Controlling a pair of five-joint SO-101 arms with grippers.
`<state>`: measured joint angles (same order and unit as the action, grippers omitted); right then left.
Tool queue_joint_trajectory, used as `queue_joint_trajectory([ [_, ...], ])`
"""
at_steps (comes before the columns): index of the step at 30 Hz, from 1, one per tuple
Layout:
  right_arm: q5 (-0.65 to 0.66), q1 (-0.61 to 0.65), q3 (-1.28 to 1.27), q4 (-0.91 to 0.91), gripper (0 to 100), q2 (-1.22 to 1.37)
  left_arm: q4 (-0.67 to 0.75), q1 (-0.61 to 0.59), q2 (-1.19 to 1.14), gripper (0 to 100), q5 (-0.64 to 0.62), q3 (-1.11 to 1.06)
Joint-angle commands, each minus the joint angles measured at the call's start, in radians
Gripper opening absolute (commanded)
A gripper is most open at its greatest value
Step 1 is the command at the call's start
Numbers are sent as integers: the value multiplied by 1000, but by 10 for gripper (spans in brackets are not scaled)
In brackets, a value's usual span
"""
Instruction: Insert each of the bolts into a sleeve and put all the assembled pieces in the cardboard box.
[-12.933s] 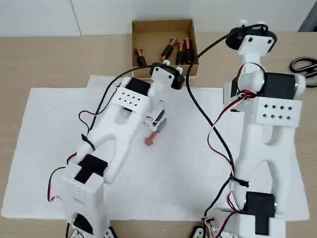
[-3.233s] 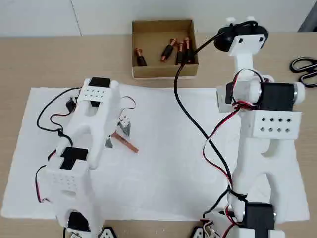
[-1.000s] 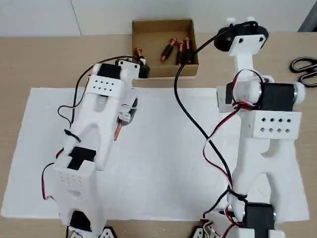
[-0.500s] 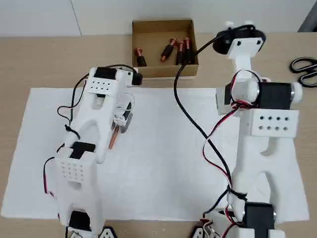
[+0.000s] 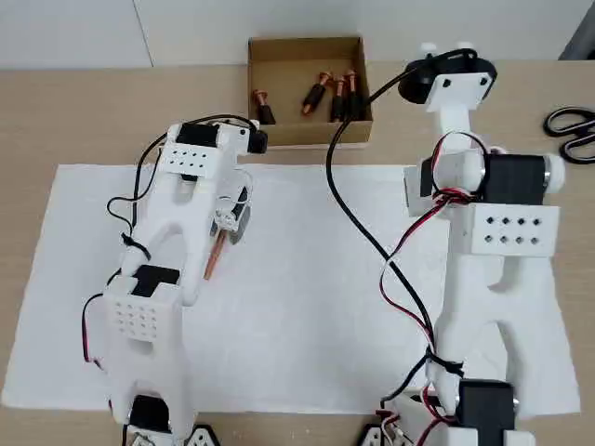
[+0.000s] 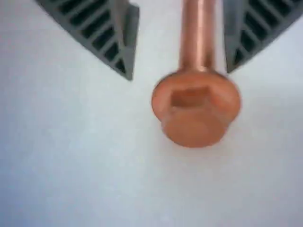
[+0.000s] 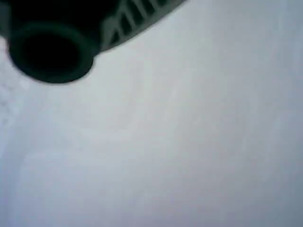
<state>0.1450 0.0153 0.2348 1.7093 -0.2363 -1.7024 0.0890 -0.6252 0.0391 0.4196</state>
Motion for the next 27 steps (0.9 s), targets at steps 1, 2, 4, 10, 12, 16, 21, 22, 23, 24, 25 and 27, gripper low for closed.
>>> queue_joint_trajectory([
  [1,11,2,5,-16,4,-42,20,-11,9,122,5,38],
  [2,11,2,5,-16,4,-42,25,-11,9,122,5,38],
  [4,11,2,5,-16,4,-44,28,-11,3,122,5,38],
  [10,11,1,5,-16,4,-45,35,-11,-63,121,5,44],
  [12,11,1,5,-16,4,-45,48,-12,-69,120,3,44],
  [16,11,1,5,-16,4,-45,49,-9,-66,118,2,44],
  [21,11,1,5,-16,4,-45,46,-6,-66,2,-17,56],
  [22,11,1,5,-16,4,-45,41,-6,-66,9,-25,67],
  [23,11,1,5,-16,4,-45,34,-6,-66,6,-28,79],
  [24,11,1,5,-16,4,-45,21,-5,-66,5,-28,99],
  [25,11,1,5,-16,4,-45,-2,-3,-66,5,-28,128],
  [27,11,1,5,-16,4,-45,-51,-3,-66,5,-29,211],
])
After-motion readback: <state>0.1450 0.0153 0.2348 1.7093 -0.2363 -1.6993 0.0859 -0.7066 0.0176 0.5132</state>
